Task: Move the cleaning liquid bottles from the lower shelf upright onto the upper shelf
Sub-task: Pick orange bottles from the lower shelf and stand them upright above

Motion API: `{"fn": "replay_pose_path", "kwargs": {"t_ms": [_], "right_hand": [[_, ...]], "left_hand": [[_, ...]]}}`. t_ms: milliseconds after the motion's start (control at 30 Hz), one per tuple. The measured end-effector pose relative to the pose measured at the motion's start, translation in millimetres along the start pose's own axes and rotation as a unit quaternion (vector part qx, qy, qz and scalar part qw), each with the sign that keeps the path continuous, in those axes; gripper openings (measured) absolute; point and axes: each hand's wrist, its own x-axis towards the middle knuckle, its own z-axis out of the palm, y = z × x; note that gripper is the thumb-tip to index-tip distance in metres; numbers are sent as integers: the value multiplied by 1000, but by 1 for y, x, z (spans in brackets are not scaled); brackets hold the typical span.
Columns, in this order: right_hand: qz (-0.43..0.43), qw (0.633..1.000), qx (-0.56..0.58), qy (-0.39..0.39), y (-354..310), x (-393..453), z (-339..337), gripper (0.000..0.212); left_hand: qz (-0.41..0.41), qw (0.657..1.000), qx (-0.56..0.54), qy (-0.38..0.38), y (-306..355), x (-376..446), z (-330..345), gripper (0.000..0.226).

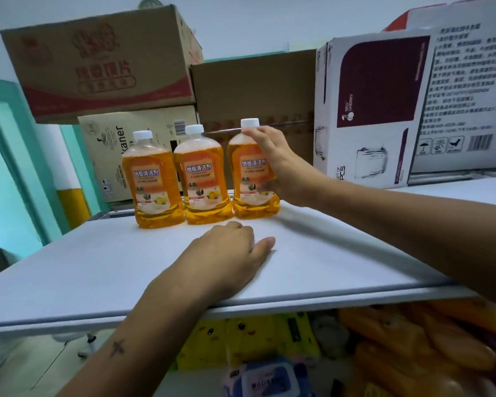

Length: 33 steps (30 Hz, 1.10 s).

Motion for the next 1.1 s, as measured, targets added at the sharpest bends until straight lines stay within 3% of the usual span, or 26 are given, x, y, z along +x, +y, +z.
{"fn": "replay_pose_path", "kwargs": {"t_ms": [333, 467, 567, 733, 800, 867, 967, 1100], "right_hand": [[72, 997, -3, -22, -34, -17, -26, 110], [86, 995, 42, 21, -64, -73, -73, 82], [77, 988, 111, 69, -86, -153, -97, 65], [92, 962, 222, 128, -90, -289, -84, 47], [144, 952, 233, 134, -78, -337, -64, 46], [232, 947, 200, 99, -59, -378, -34, 51], [344, 933, 103, 18, -26, -428, 14, 55], [331, 940, 58, -62, -3, -451, 65, 67]], "left_hand": [[4, 1000, -13, 9, -1, -1, -4, 49], [58, 993, -70, 81, 0, -15, -13, 39], [139, 966, -163, 144, 5, -38, -17, 48], [313, 874, -275, 249, 35, -92, 7, 34], [363, 848, -312, 230, 55, -106, 44, 32], [363, 850, -343, 166, 74, -111, 91, 33], [271, 903, -334, 21, 100, -99, 168, 48], [213, 939, -243, -116, 119, -69, 260, 59]]}}
